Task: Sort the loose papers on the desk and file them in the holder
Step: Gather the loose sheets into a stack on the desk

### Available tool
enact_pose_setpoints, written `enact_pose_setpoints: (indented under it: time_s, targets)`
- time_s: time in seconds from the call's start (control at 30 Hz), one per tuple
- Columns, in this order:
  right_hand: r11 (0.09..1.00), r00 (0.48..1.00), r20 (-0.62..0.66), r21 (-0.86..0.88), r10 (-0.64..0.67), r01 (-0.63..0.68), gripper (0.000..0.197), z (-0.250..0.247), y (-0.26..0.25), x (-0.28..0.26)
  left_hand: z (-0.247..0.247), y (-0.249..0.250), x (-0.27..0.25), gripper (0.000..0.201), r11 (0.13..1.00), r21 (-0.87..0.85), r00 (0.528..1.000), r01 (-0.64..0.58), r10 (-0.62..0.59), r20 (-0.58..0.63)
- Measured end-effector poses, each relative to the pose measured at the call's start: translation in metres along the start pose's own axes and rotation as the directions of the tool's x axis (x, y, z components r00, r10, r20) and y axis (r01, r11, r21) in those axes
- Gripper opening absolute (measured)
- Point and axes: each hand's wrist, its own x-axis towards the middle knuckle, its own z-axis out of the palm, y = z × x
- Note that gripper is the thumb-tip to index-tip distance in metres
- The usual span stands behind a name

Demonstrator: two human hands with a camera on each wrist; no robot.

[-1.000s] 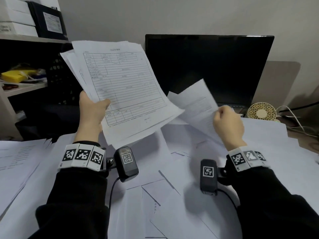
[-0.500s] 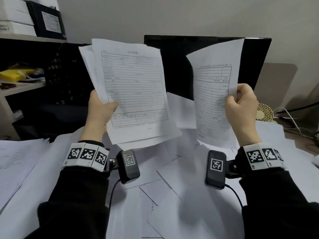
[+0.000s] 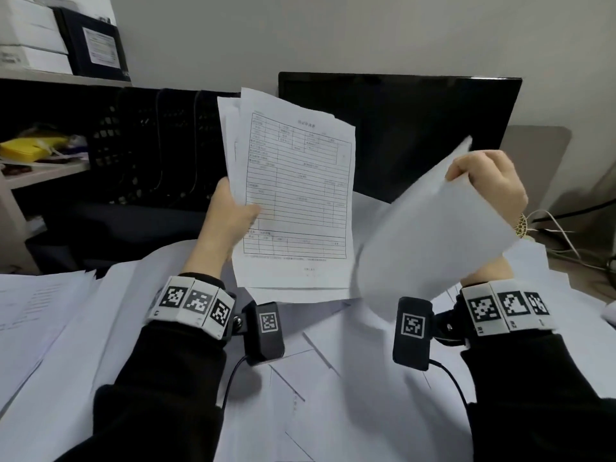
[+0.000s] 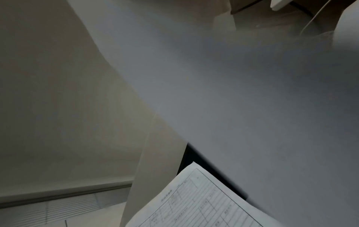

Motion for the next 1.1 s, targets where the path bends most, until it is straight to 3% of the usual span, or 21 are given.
enact_pose_setpoints:
  time_s: [0.1,0.2,0.4,0.5,0.6,0.67,0.8,0.87,0.97,1.1]
  targets:
    - [0.985,0.974,0.152,0.046,-0.171,0.166,0.013,0.004,0.005,-0.003,0.010,0.003,-0.003,0.045,1.000,0.022,0.999,0.012,-0.013,0.033]
    - [0.967,0.931,0.261,0.072,-0.254,0.244,0.017,0.014,-0.013,-0.013,0.028,0.010,-0.010,0.043,0.999,0.049,0.996,0.005,-0.010,0.089]
    - [0.928,0.848,0.377,0.161,-0.373,0.337,0.018,0.037,-0.054,-0.045,0.053,0.028,-0.032,0.090,0.976,0.168,0.973,-0.136,0.100,0.207]
    - [0.906,0.754,0.502,0.259,-0.423,0.336,0.015,0.042,-0.065,-0.063,0.054,0.032,-0.035,0.085,0.937,0.275,0.952,-0.215,0.138,0.273]
    - [0.903,0.667,0.610,0.299,-0.429,0.308,0.015,0.046,-0.071,-0.072,0.049,0.034,-0.037,0.060,0.929,0.319,0.950,-0.186,0.087,0.299]
    - [0.910,0.646,0.642,0.300,-0.414,0.286,0.018,0.046,-0.071,-0.074,0.049,0.032,-0.037,0.038,0.929,0.331,0.944,-0.164,0.051,0.326]
    - [0.922,0.623,0.682,0.331,-0.382,0.202,0.018,0.043,-0.070,-0.073,0.047,0.024,-0.037,0.034,0.949,0.297,0.948,-0.107,0.007,0.318]
    - [0.923,0.629,0.686,0.353,-0.367,0.154,0.017,0.041,-0.070,-0.074,0.045,0.021,-0.036,0.020,0.951,0.293,0.945,-0.098,-0.004,0.327]
    - [0.958,0.665,0.703,0.279,-0.252,0.068,0.034,0.043,-0.065,-0.074,0.039,0.021,-0.034,0.053,0.943,0.305,0.964,-0.133,0.052,0.259]
    - [0.989,0.662,0.744,0.009,0.093,-0.148,0.071,0.043,-0.041,-0.062,0.028,0.025,-0.029,0.070,0.952,0.202,0.964,-0.228,0.192,0.183]
